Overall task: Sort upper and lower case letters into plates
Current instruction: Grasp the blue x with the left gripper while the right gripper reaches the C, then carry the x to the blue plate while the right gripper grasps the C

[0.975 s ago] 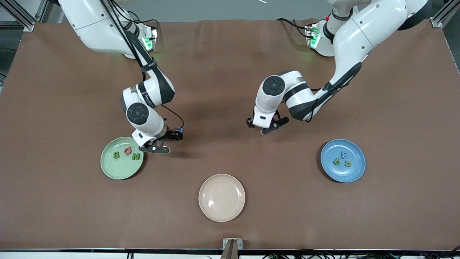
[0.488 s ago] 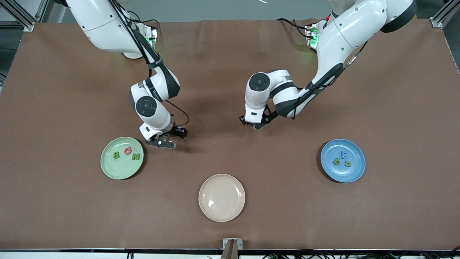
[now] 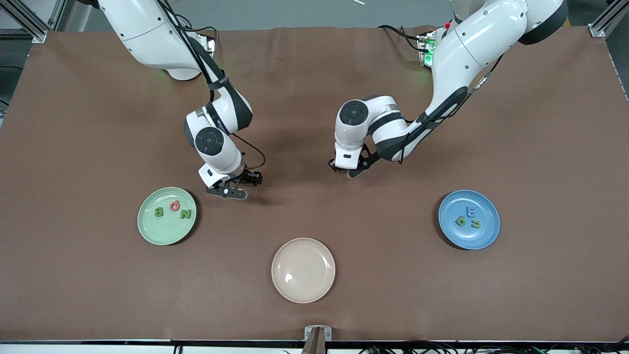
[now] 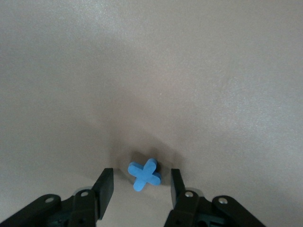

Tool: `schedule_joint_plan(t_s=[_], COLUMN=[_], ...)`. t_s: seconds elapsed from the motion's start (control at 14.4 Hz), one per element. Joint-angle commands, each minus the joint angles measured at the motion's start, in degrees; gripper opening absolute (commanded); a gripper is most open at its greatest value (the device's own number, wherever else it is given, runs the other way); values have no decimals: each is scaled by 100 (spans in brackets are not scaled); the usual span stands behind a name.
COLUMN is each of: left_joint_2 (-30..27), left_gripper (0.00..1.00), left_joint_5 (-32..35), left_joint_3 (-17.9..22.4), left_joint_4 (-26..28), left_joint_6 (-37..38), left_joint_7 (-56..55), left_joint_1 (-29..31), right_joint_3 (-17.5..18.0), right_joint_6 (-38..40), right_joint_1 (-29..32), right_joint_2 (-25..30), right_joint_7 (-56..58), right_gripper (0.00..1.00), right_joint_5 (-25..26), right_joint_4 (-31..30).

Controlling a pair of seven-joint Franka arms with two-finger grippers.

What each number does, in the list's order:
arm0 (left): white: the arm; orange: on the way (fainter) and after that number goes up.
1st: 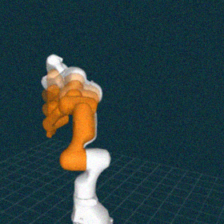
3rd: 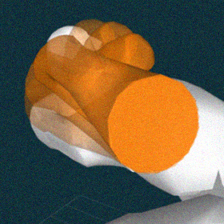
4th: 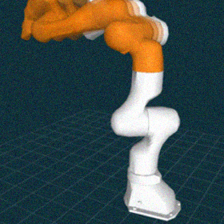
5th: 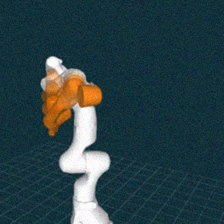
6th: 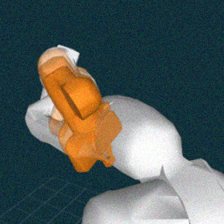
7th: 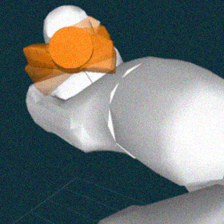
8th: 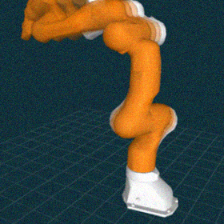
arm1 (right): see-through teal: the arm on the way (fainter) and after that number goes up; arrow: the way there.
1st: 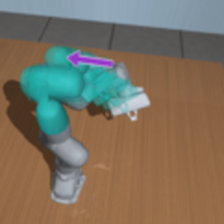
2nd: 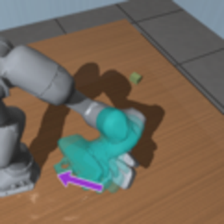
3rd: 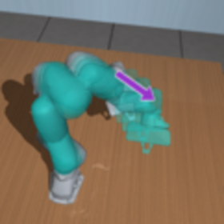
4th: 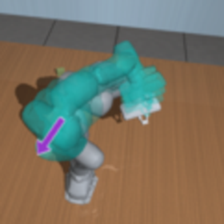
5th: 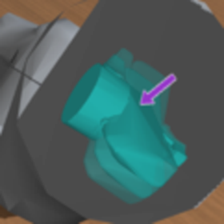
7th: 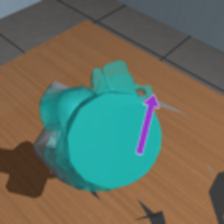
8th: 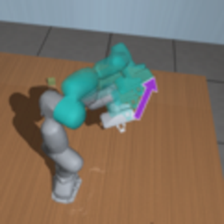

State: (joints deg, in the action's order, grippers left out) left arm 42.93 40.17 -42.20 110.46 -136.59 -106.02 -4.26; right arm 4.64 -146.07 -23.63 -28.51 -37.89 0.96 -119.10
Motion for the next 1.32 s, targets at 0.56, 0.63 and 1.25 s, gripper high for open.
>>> schedule_joint_plan(t_s=[0.56, 0.63, 1.25], left_joint_2=[58, 23, -127], left_gripper=[1, 1, 1], left_joint_5=[140, 131, -212], left_joint_3=[98, 80, -964], left_joint_4=[-551, -708, -1492], left_joint_6=[71, 315, 2002], left_joint_7=[19, 263, 3391], left_joint_1=[-32, 56, 1900], right_joint_3=[-51, -42, -77], right_joint_6=[-45, -45, 472], right_joint_1=[-72, -72, 103], right_joint_2=[153, 153, 259], right_joint_7=[-78, -87, 79], right_gripper=[58, 50, 0], right_joint_5=[-79, -79, -61], right_joint_4=[-386, -394, 26])
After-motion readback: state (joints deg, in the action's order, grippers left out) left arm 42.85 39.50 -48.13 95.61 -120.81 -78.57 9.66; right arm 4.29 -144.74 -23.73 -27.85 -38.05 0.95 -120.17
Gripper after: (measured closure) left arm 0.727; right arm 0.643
